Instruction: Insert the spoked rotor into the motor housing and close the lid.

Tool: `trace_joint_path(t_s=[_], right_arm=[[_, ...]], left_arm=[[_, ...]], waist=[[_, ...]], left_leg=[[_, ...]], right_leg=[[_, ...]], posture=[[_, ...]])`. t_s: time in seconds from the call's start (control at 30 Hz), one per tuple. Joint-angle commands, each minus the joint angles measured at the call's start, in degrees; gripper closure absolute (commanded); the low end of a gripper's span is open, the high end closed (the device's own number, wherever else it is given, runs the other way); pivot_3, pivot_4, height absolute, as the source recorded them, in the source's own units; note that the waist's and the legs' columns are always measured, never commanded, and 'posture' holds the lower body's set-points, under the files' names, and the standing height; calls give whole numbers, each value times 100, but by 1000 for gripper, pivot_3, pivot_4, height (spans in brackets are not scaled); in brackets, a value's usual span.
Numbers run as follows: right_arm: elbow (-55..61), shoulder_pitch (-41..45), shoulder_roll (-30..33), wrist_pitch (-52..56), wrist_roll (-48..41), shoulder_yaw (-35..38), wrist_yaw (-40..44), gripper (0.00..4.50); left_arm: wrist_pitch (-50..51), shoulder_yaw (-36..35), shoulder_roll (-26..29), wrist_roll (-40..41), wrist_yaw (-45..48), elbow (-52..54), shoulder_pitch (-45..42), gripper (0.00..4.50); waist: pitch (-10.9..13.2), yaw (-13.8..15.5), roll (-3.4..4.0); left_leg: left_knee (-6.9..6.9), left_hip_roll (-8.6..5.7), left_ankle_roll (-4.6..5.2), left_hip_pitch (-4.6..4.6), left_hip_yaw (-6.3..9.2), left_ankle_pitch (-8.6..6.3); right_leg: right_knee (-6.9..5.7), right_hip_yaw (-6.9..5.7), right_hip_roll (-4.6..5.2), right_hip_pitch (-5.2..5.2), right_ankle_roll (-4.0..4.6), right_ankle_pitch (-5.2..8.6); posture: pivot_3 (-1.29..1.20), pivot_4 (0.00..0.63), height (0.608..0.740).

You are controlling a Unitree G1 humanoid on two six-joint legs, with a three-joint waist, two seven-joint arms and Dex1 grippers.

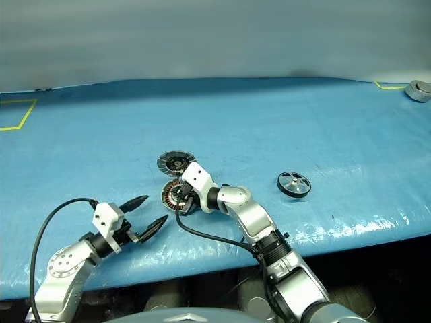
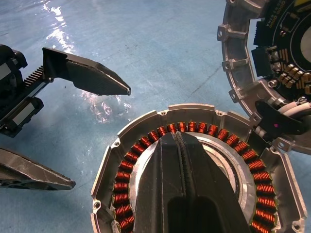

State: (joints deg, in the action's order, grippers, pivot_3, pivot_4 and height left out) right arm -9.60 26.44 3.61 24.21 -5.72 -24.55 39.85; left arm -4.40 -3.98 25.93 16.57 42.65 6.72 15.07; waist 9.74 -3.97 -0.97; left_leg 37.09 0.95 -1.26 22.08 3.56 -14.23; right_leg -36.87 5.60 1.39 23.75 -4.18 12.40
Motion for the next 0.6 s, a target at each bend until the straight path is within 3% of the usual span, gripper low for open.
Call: trace_joint_path(t_s=[0.03, 0.27, 0.6], right_arm=[[366, 26, -15, 140, -124, 128, 18, 4455], [913, -10, 8, 372, -321, 251, 1, 4455], [443, -17, 143, 238, 94, 35, -130, 4455]], left_arm=[[-69, -33, 0, 46, 5, 175, 20, 0], [-49, -14, 11, 56, 33, 158, -11, 0], [-62, -19, 9, 39, 41, 129, -66, 0]], waist=[[0, 4, 0], [0, 0, 0], [0, 1, 0]], left_leg=[[0, 0, 0, 0, 0, 0], [-7, 0, 0, 3, 1, 0], [-4, 0, 0, 4, -1, 0]], right_leg=[[-1, 0, 0, 0, 0, 0], [0, 0, 0, 6, 0, 0], [1, 0, 0, 5, 3, 1]], posture=[[0, 150, 740], [0, 150, 740], [0, 150, 740]])
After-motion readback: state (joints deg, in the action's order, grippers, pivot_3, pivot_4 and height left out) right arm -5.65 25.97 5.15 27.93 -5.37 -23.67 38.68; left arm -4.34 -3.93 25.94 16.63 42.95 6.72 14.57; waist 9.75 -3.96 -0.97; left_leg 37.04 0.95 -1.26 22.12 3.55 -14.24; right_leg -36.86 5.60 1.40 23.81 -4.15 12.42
